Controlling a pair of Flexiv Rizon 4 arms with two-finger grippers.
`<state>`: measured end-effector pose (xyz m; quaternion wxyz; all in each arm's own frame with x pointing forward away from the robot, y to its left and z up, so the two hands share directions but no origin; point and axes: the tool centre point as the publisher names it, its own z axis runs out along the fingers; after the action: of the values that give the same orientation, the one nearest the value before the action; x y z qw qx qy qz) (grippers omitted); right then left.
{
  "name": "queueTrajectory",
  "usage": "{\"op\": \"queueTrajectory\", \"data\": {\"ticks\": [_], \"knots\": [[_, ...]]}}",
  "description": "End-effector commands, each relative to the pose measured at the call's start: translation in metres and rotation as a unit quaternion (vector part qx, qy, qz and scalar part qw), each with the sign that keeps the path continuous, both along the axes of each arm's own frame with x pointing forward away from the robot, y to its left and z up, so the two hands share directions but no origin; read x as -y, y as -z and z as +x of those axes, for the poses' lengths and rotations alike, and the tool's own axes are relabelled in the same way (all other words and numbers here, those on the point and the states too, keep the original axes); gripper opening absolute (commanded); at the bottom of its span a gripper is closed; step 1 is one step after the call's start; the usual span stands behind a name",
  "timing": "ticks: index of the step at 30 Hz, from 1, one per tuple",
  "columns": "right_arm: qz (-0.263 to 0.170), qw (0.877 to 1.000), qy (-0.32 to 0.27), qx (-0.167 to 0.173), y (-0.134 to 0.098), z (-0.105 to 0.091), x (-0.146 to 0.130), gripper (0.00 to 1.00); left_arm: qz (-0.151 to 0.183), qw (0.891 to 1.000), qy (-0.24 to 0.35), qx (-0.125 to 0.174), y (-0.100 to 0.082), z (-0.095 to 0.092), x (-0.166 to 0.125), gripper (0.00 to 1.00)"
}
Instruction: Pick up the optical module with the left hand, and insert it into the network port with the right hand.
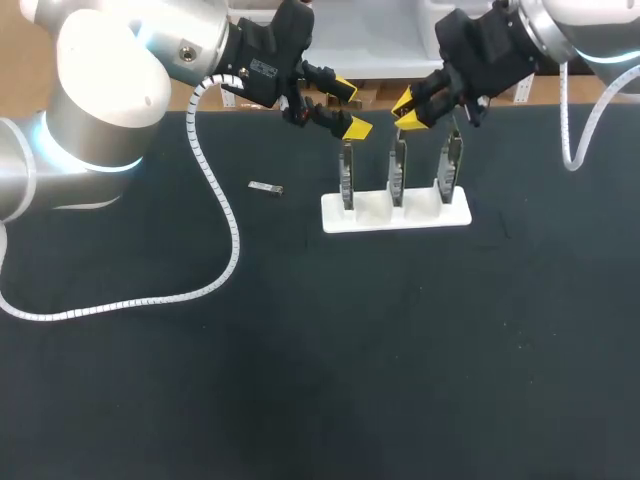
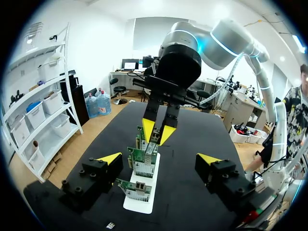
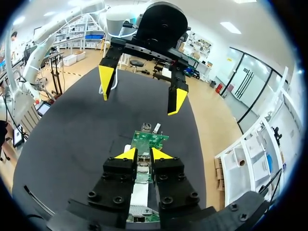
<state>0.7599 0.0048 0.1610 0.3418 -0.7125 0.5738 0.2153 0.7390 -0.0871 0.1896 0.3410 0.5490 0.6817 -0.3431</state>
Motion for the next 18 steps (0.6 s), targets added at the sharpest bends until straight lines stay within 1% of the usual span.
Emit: {"op": "queueTrajectory", "data": {"ticks": [1, 4, 5, 6, 7, 8, 18], "knots": [[-0.001, 1.000, 0.002, 0.002, -0.0012, -0.0006, 0.0000, 0.00, 0.003, 1.000, -0.002, -0.001, -0.0009, -0.0004, 0.0007, 1.00], [0.001, 1.000, 0.000, 0.000, -0.0009, -0.0021, 0.0009, 0.00, 0.003, 1.000, -0.002, -0.001, -0.0009, -0.0004, 0.0007, 1.00], [0.000, 1.000, -0.002, 0.001, -0.0008, -0.0029, 0.0008, 0.06, 0.003, 1.000, -0.002, -0.001, -0.0009, -0.0004, 0.0007, 1.00], [0.001, 1.000, -0.001, 0.000, -0.0006, -0.0031, 0.0008, 0.31, 0.003, 1.000, -0.002, -0.001, -0.0009, -0.0004, 0.0007, 1.00], [0.002, 1.000, -0.001, 0.000, -0.0003, -0.0035, 0.0007, 0.80, 0.003, 1.000, -0.002, -0.001, -0.0009, -0.0004, 0.0007, 1.00], [0.002, 1.000, -0.002, -0.001, -0.0001, -0.0041, 0.0006, 1.00, 0.003, 1.000, -0.002, -0.001, -0.0009, -0.0004, 0.0007, 1.00], [0.010, 1.000, 0.005, -0.006, -0.0047, -0.0023, -0.0017, 1.00, 0.003, 1.000, -0.002, -0.001, -0.0009, -0.0004, 0.0007, 1.00]]}}
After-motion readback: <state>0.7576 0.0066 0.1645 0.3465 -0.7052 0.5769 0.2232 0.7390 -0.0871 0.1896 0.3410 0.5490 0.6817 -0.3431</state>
